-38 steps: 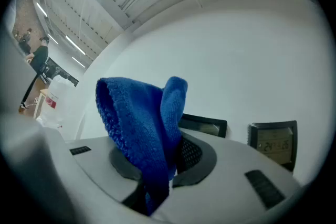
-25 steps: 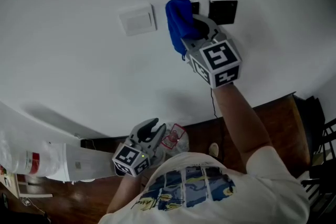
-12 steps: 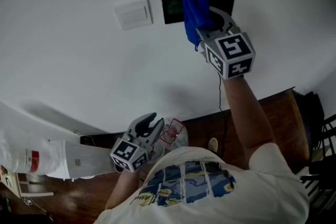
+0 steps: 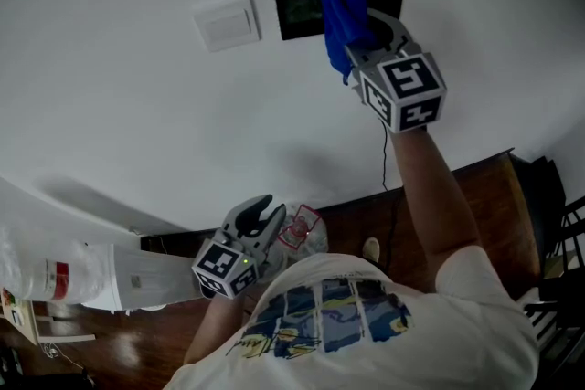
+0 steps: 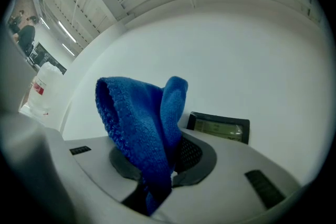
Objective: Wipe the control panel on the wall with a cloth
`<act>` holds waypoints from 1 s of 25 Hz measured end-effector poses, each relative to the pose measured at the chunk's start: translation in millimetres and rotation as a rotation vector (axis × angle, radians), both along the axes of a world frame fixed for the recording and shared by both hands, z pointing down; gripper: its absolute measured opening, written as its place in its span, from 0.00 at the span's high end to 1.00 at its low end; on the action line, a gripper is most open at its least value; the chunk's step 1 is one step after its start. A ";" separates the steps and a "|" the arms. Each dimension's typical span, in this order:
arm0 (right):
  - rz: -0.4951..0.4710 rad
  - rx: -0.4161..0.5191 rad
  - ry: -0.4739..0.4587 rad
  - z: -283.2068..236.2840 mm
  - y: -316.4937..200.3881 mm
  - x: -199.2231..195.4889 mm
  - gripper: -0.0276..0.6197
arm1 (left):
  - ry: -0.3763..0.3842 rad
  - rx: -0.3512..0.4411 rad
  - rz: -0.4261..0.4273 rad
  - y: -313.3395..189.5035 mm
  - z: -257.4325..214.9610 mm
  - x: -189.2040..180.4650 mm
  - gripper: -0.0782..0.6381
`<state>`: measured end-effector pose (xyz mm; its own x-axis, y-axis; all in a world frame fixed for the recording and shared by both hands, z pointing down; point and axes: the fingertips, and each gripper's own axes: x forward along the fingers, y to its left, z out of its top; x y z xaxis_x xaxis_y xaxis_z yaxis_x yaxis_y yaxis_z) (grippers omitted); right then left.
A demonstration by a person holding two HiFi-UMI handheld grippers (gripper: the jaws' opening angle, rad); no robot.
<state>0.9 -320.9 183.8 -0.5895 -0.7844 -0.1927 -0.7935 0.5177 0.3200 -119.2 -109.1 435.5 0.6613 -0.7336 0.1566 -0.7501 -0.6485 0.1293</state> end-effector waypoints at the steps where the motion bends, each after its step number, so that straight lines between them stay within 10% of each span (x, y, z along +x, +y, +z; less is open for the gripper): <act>1: 0.005 -0.001 0.001 0.6 -0.3 2.6 0.82 | -0.001 -0.001 -0.002 0.3 0.1 -0.3 0.76; 25: 0.046 0.021 0.014 -5.1 -6.8 61.3 0.82 | -0.009 -0.015 0.030 -13.2 -0.7 26.9 0.76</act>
